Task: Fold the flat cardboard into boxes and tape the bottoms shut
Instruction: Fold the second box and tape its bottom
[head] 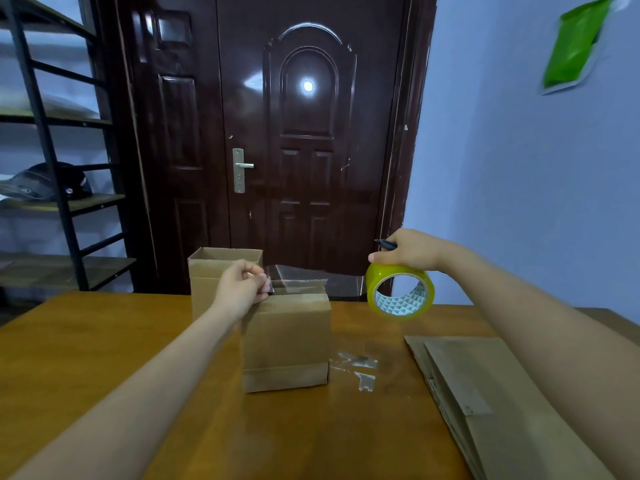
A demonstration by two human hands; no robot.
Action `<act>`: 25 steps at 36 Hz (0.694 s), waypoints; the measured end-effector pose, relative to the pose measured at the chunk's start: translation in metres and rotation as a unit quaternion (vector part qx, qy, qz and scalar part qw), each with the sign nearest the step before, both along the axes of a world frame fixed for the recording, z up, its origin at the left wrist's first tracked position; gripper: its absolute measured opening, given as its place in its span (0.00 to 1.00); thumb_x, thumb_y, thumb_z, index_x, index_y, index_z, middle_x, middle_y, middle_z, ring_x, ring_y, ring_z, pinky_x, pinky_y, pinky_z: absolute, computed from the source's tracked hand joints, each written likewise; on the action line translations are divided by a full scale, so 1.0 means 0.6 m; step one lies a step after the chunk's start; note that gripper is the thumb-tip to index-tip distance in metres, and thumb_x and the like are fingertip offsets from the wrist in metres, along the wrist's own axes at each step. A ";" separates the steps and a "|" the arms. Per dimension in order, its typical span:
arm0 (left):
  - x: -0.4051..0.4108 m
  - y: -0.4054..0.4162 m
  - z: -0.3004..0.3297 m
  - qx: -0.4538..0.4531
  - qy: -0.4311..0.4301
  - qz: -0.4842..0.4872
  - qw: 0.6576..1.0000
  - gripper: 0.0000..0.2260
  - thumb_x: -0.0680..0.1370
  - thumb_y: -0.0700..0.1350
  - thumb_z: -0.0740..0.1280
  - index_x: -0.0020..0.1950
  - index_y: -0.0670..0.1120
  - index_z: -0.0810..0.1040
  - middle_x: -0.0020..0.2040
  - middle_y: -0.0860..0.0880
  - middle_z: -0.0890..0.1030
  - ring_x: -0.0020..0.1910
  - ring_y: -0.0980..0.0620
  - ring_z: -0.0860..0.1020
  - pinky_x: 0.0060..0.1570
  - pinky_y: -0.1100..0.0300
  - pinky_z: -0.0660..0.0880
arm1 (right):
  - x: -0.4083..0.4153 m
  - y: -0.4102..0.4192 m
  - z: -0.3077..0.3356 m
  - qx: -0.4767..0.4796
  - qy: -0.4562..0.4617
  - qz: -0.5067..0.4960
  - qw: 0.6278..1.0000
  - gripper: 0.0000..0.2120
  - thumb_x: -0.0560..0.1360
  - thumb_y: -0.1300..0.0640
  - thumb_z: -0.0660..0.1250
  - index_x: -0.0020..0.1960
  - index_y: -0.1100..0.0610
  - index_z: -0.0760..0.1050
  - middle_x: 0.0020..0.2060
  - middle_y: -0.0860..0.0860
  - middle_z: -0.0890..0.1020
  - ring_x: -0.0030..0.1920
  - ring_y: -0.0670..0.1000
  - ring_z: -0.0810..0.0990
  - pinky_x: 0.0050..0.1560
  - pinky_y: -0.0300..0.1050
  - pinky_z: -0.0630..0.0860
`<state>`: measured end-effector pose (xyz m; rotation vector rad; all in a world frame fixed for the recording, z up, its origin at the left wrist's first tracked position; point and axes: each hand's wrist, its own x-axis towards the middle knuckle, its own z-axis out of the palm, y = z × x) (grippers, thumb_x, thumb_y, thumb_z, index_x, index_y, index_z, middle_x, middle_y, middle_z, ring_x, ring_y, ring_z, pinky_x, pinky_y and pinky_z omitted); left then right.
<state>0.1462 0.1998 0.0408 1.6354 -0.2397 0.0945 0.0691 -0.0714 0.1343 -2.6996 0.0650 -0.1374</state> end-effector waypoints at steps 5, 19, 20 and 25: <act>-0.001 0.000 -0.009 0.002 -0.050 -0.004 0.999 0.06 0.80 0.34 0.61 0.44 0.41 0.72 0.38 0.43 0.78 0.39 0.49 0.78 0.47 0.57 0.79 | -0.004 -0.001 0.000 -0.017 -0.002 0.000 1.000 0.23 0.76 0.45 0.66 0.30 0.57 0.64 0.25 0.50 0.66 0.25 0.48 0.65 0.33 0.43 0.65; -0.001 0.003 -0.023 -0.006 -0.144 -0.007 0.990 0.05 0.79 0.37 0.62 0.44 0.44 0.72 0.42 0.47 0.76 0.42 0.54 0.75 0.39 0.63 0.77 | -0.008 0.006 0.006 -0.019 -0.003 0.010 1.000 0.22 0.76 0.45 0.65 0.31 0.57 0.66 0.25 0.50 0.67 0.26 0.48 0.67 0.33 0.41 0.67; 0.000 0.003 -0.025 -0.007 -0.146 -0.003 0.989 0.05 0.79 0.37 0.63 0.44 0.44 0.72 0.42 0.47 0.76 0.41 0.54 0.75 0.38 0.65 0.76 | -0.008 0.008 0.006 -0.021 -0.002 0.013 1.000 0.22 0.76 0.44 0.65 0.31 0.57 0.66 0.25 0.49 0.67 0.26 0.48 0.67 0.33 0.42 0.67; 0.005 0.004 -0.033 0.006 -0.133 0.025 0.991 0.07 0.79 0.37 0.62 0.43 0.46 0.72 0.42 0.49 0.78 0.44 0.56 0.77 0.38 0.63 0.75 | -0.007 0.018 0.010 -0.028 -0.001 0.027 0.999 0.23 0.76 0.44 0.65 0.30 0.57 0.65 0.24 0.49 0.67 0.25 0.47 0.66 0.33 0.42 0.66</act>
